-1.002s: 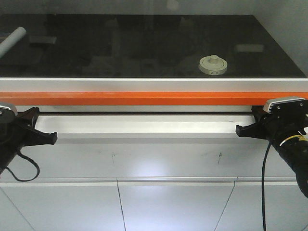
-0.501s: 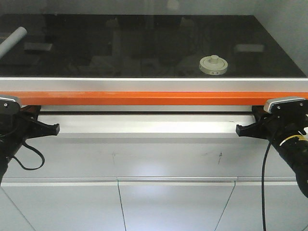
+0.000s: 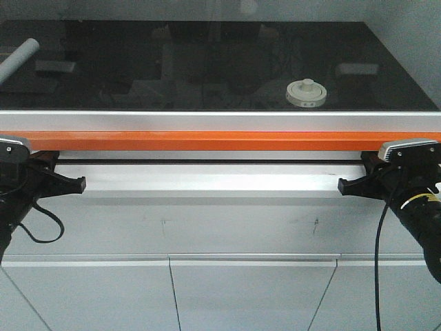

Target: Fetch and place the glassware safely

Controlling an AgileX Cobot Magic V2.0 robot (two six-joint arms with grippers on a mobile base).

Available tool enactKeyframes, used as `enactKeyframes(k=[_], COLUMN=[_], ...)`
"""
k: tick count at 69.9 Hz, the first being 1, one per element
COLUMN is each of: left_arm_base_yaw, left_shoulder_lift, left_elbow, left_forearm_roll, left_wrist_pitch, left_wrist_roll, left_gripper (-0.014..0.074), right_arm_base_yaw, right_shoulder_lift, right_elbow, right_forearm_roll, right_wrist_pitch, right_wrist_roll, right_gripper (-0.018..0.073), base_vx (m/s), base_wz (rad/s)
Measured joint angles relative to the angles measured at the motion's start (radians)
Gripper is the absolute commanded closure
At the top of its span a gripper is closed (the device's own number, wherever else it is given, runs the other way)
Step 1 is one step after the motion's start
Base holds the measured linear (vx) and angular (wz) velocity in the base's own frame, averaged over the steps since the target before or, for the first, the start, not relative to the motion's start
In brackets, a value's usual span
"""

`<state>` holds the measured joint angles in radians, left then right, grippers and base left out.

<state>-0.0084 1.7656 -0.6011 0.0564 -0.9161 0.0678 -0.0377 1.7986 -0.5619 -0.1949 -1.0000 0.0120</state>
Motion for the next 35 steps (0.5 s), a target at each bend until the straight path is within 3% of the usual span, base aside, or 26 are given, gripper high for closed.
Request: enactKeyframes(k=[35], left_arm_base_yaw=[0.000], left_shoulder_lift=[-0.076], left_elbow=[-0.014], left_forearm_roll=[0.001], left_wrist_pitch=[0.115], left_wrist_roll=[0.000], left_gripper=[0.0603], right_arm_base_yaw=[0.000], right_shoulder_lift=[-0.059], right_elbow=[-0.003], right_forearm_roll=[-0.004], right_wrist_pitch=[0.051], right_wrist_roll=[0.001], right_gripper=[0.0560], base_vx=[0.00], base_wz=[0.00])
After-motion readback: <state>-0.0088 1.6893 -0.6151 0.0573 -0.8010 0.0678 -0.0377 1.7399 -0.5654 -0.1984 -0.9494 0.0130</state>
